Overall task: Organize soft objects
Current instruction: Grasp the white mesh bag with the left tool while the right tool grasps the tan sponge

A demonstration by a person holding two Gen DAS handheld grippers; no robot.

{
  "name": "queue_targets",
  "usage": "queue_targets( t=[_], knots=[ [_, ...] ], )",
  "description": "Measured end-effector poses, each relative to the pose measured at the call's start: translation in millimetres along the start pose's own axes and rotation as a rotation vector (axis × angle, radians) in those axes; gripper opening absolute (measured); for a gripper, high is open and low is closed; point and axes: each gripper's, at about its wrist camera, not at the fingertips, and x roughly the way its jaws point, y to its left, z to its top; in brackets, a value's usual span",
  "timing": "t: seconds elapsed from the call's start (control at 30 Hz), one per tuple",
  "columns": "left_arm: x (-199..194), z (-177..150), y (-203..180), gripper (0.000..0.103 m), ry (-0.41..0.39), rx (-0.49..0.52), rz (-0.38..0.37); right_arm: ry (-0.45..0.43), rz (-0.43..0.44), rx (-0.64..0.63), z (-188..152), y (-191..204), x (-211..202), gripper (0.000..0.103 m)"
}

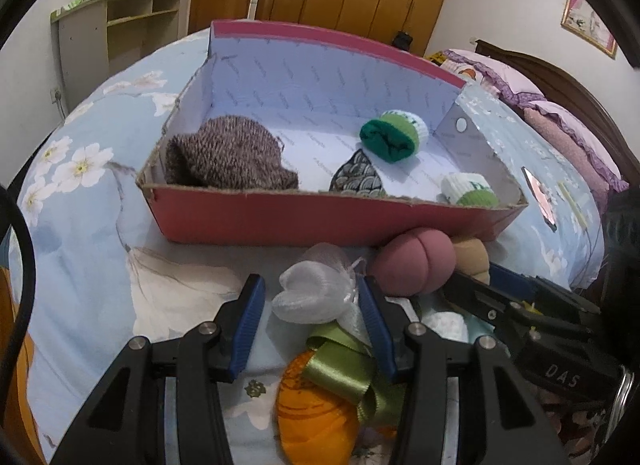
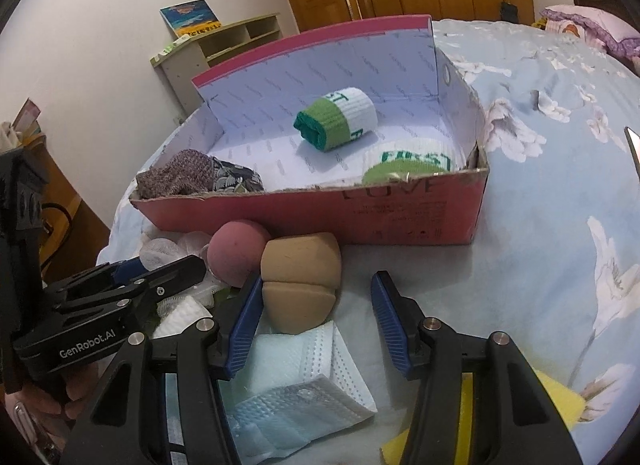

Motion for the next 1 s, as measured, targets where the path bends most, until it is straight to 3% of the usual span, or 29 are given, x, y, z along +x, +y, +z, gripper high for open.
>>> queue_targets(
  t=[0.13,0.27,0.3,0.37,0.4,0.47,0.67,1.0],
  knots=[
    [2,-2,1,0.051,0.004,-0.017,0.001,-0.004,-0.012,-0.009,-2,3,0,0.056],
    [1,-3,-1,0.051,-0.004,-0.009,-0.003,-0.021,0.007,-0.001,-4,4,-3,0.044],
    [1,-3,-1,0.049,-0.007,-0.008,-0.007,-0.026,0.020,0.003,-5,5,-5,0.038],
    [0,-3,-2,0.036,-0.005,-0.006,-0.031,-0.035,0.022,0.002,-7,8,-7,0.035],
    [-1,-3,-3,0.034,-0.007,-0.004,-0.038,-0.045,0.014,-0.010,-7,11,-9,0.034],
    [-4,-3,-4,0.028,-0.016,0.005,-0.042,-0.056,0.008,-0.018,-7,14,-12,0.033],
    [-22,-3,-10,0.021,-0.053,0.014,-0.074,-0.088,0.014,-0.018,-7,17,-26,0.032],
    [-62,3,-12,0.020,-0.146,0.019,-0.095,-0.179,0.005,-0.060,-3,34,-59,0.032]
  ],
)
